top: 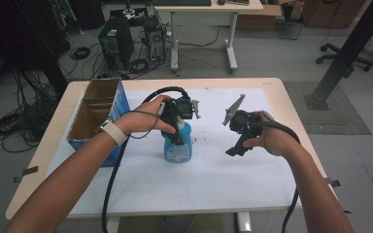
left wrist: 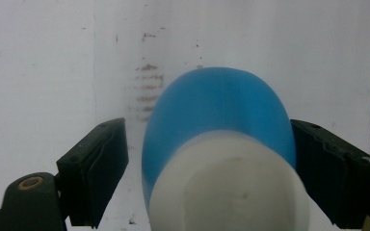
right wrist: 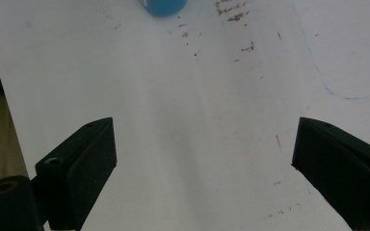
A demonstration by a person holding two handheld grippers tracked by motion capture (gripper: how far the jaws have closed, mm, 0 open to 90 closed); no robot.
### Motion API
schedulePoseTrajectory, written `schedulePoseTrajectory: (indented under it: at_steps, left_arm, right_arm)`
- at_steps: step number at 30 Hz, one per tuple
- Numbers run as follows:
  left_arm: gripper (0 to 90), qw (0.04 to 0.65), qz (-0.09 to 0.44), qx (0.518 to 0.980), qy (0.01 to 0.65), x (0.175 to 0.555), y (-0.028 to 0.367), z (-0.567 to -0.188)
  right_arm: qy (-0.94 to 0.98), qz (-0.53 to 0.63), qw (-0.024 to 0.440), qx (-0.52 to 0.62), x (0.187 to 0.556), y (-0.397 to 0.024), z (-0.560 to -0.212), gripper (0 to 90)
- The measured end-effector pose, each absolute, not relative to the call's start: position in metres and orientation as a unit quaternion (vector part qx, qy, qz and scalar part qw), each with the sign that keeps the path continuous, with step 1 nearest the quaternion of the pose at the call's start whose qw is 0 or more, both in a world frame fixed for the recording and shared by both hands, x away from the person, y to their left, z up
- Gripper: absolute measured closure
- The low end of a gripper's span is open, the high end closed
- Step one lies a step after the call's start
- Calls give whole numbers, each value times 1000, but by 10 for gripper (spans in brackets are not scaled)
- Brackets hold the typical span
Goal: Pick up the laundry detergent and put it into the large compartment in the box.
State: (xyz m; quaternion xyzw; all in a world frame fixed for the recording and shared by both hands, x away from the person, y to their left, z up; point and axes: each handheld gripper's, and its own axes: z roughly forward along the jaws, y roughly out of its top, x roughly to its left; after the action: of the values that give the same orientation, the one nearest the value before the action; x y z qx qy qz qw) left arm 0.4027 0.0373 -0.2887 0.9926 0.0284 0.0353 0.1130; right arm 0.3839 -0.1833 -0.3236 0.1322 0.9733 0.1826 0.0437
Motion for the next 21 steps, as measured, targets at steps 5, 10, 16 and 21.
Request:
schedulePoseTrajectory:
  at_steps: [5,10,16,21]
  left_arm:
    - [194,112,30,993,29,404,38,-291]
    - [237,115,25,993,33,406,40,-292]
    - [249,118,22,992,35,406,41,-292]
    - [298,118,23,992,30,405,42,-292]
  right_arm:
    - [973,183,44,133,384,-184,-323,83]
    - [973,183,45,134,383,-185,-323,84]
    - [973,183,44,134,383,-186,-324,83]
    - [973,183,43,134,383,-185,-324,83]
